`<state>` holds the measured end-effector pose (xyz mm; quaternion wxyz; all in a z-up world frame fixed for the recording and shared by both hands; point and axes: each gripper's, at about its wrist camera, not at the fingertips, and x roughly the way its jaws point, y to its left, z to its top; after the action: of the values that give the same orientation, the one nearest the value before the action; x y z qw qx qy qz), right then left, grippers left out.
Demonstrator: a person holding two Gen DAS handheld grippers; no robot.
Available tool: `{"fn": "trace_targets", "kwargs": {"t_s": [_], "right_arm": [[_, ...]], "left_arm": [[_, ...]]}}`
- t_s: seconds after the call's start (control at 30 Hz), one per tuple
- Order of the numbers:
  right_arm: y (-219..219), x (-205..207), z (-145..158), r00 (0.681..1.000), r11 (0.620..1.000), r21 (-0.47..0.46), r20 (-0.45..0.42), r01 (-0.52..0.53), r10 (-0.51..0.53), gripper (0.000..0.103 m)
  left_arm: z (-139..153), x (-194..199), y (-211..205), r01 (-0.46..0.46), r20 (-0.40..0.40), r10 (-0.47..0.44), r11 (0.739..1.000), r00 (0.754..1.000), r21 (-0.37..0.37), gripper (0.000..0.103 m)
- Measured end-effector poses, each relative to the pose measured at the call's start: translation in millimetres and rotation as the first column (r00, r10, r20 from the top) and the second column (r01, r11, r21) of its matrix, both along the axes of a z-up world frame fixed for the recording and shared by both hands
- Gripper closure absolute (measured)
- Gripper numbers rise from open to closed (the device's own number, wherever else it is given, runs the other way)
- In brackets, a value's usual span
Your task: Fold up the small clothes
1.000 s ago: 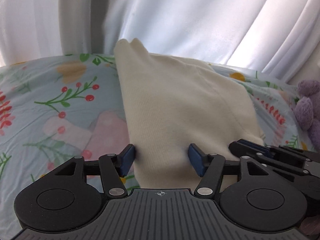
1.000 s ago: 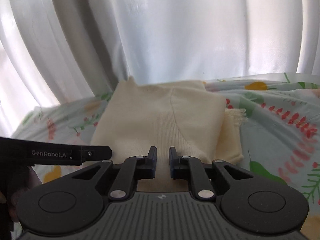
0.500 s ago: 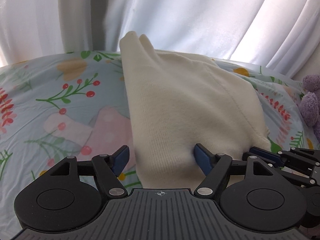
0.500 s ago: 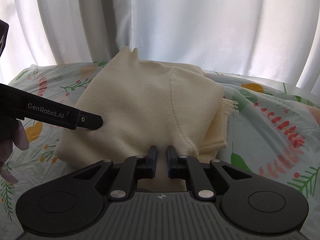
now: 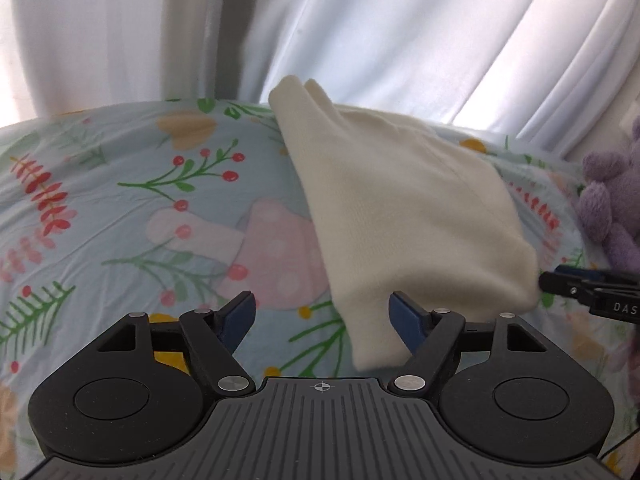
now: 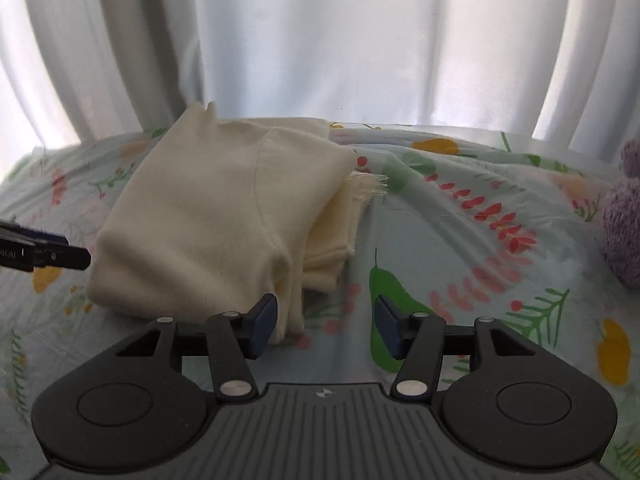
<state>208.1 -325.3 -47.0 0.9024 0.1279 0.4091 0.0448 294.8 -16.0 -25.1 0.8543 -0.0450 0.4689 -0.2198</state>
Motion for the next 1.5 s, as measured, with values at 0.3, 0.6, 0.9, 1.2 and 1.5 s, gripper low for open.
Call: {"fn": "trace_targets", "kwargs": {"t_s": [0.3, 0.6, 0.9, 1.2, 1.5], "right_arm": [[-23, 29, -31, 0.997, 0.909, 0.408, -0.049, 0.081, -0.067, 0.072], [-36, 23, -33, 0.999, 0.94, 0.339, 0.018, 0.033, -0.041, 0.087], [-76, 51, -45, 0.994, 0.898, 0.427, -0.003, 0.101, -0.11, 0.038], [-76, 98, -62, 1.0, 0.844, 0.536, -0.008, 0.007, -0.003, 0.039], [-57, 117, -60, 0.996, 0.865, 0.495, 0.009, -0.082, 0.09, 0.051]], "left_arm": [[-12, 14, -21, -0.027, -0.126, 0.003, 0.982, 0.992, -0.189, 0.025], [-23, 39, 1, -0.081, -0.171, 0.043, 0.972, 0.984, -0.221, 0.027], [-50, 79, 0, -0.082, -0.216, 0.008, 0.938, 0.976, -0.336, 0.024], [-62, 99, -1, -0.108, -0.229, 0.003, 0.888, 0.973, -0.447, 0.025], [-64, 99, -6, -0.069, -0.208, -0.025, 0.9, 0.978, -0.431, 0.04]]}}
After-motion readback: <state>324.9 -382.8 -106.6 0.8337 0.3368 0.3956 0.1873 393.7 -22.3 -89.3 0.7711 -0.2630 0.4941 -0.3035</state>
